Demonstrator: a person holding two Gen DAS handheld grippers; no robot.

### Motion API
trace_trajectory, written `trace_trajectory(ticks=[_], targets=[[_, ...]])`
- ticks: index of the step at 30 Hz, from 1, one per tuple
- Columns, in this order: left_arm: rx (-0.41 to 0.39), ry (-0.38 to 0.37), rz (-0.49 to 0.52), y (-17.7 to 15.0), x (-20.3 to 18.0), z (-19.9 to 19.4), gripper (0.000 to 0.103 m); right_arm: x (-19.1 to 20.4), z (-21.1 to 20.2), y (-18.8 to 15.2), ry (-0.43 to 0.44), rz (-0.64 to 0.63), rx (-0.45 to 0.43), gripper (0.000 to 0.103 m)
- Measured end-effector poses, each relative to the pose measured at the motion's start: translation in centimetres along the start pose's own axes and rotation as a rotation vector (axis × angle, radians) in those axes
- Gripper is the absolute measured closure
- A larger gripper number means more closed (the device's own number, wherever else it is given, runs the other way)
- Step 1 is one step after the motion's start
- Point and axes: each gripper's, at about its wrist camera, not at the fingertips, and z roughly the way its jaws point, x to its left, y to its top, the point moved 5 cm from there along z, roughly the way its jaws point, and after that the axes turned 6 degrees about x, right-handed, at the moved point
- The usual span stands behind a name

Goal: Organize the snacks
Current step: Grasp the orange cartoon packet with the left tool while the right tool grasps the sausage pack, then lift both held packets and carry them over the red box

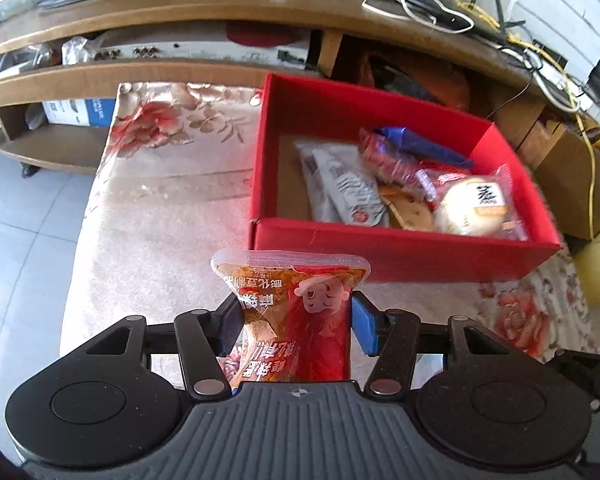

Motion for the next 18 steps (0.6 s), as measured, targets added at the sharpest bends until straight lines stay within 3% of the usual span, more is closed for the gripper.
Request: trace_trajectory(ticks=[11,18], targets=[[-0.069,-0.063,-0.014,1.3,-1.5,-2.0,0.04,-3.6,-5.3,2.4,-0.01,0.126,-0.175,0.03],[-0.113,-0.092,-0.023,4.0,-3.1,-2.1,0.04,-6.2,-6.9,5.1,-0.051,0.197,-0.247,0.03]])
